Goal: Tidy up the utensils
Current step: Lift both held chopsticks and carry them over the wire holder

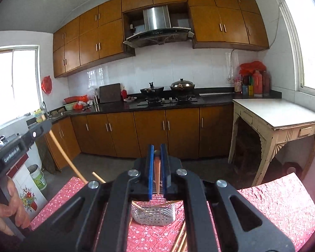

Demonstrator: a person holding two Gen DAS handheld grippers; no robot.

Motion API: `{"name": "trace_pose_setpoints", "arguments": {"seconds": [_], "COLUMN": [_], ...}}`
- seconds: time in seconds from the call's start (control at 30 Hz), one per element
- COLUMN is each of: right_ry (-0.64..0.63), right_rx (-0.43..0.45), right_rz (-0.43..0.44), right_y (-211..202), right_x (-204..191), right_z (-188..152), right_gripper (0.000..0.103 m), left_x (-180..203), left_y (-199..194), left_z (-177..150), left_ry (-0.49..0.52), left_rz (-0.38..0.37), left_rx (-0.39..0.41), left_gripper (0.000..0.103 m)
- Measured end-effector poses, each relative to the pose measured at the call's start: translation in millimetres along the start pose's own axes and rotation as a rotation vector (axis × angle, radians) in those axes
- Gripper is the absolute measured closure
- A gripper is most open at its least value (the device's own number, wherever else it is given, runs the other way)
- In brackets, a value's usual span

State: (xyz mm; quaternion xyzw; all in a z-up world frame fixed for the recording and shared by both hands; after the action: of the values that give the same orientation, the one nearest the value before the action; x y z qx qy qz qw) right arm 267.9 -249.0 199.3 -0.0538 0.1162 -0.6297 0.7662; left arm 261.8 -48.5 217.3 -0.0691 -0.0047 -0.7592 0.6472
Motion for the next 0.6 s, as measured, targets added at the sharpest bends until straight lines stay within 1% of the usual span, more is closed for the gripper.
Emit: {"name": "trace_pose_setpoints", "arguments": {"seconds": [0.1, 0.2, 0.33, 0.43, 0.6], "right_ry": [0.007, 0.029, 0.041, 0.059, 0.093], "right_rx": [-0.034, -0.076, -0.133, -0.168, -0.209], "right_rz": [0.003, 0.018, 0.03, 0.038, 0.043], "right_y": [19.8, 41.7, 69.0, 87.0, 107.2], "right_x": [2.7, 9.9, 14.6, 19.8, 24.1], "right_z": [-2.4, -7.7, -19.0, -29.4, -47.1], "right_gripper": [0.096, 0.096, 0.096, 0.096, 0.096], "left_x": [7.1, 8.5, 3.7, 2.0, -0.9], "left_y": [22.1, 51.1, 77.7, 90.8, 105.0], "left_z": [-4.1, -18.5, -41.0, -51.4, -62.8], "left_ry": [-0.003, -0.02, -0.027, -0.03, -0.026], "left_rz": [0.024, 0.039, 0.057, 0.059, 0.054], "left_rx": [0.003, -0.035, -0.089, -0.119, -0.141], "left_gripper": [0.096, 0.096, 0.096, 0.096, 0.096]}}
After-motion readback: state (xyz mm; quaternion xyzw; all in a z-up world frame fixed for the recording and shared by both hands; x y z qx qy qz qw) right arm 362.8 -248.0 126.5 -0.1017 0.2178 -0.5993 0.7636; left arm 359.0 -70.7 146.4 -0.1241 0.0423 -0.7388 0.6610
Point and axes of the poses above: each gripper's, at about its wrist camera, not at the fingertips, and y roughly the way its jaws point, x to its right, z to its top, the point moved 4 cm from there along y, roughly the way its jaws point, and after that the axes turned 4 degrees about x, right-handed, at the moved point
